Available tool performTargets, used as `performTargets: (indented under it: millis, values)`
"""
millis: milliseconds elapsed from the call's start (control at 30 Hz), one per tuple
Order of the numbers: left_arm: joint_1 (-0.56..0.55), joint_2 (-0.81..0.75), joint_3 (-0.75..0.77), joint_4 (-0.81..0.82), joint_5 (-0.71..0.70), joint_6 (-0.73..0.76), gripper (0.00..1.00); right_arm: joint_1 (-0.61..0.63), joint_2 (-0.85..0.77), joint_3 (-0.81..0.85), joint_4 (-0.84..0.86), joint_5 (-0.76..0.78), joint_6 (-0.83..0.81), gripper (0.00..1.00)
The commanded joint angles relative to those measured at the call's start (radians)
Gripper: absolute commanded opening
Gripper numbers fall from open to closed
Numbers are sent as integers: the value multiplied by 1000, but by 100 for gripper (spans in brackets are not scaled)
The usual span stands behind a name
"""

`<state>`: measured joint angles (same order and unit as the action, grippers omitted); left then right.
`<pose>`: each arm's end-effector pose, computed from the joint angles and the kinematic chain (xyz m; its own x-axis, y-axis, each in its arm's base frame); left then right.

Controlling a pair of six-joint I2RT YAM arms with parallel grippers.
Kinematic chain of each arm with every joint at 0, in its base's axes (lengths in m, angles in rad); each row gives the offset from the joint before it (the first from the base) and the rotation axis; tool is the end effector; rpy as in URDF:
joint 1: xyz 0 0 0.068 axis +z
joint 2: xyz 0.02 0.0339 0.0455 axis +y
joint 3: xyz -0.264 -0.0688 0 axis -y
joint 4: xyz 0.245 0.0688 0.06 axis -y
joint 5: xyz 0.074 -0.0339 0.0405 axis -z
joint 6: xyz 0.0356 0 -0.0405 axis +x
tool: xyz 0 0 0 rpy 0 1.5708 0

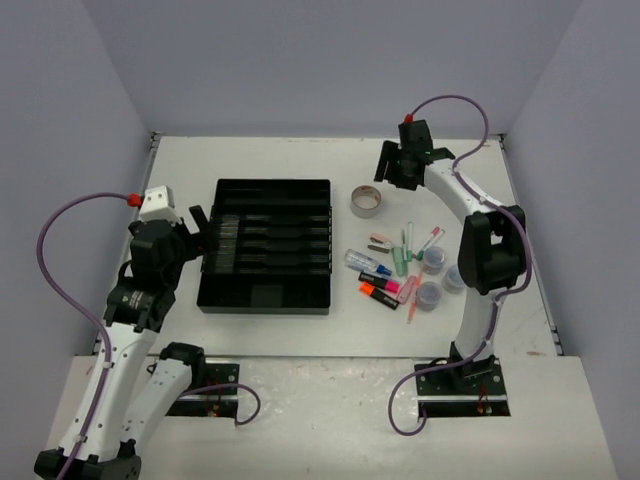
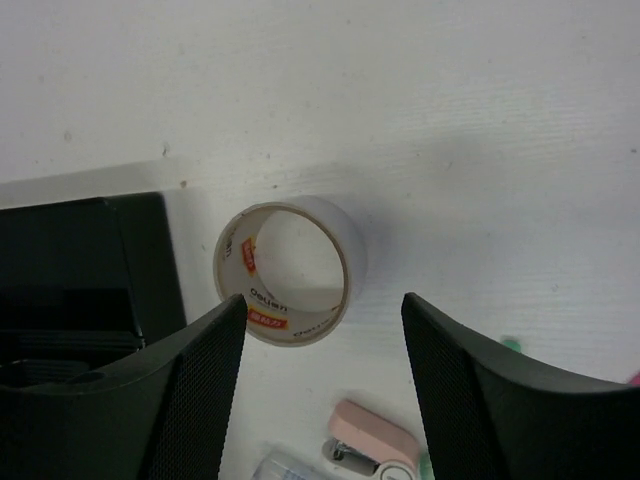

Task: Sort the stationery into containers
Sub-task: Pick up the stationery from the center of the board.

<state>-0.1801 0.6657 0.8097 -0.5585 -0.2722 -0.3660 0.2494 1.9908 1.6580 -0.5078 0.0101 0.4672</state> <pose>0.1447 -0.0166 0.3275 -0.3451 -0.2875 -0.8934 -0.2068 0.9518 -0.2265 0.4380 0.1112 0.2496 -0.7528 0.2730 -0.5989 0.1106 0.9495 0.2937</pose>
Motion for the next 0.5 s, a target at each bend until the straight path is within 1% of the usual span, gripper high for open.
performTargets:
  millis: [0,133,233,400,467]
  values:
    - [8,-11,11,35,6,7,100,16,82,83,-63,28,-17,60]
    - [8,-12,13,34,5,7,100,16,124,61,-49,-2,3,47]
    - [8,-18,13,31,1,7,100,16,141,34,-31,-7,13,44]
    - [8,-37,12,30,-12,2,100,17,111,-12,-10,13,16,23]
    - [8,-34,14,32,-12,1,100,17,100,-17,-14,22,13,19]
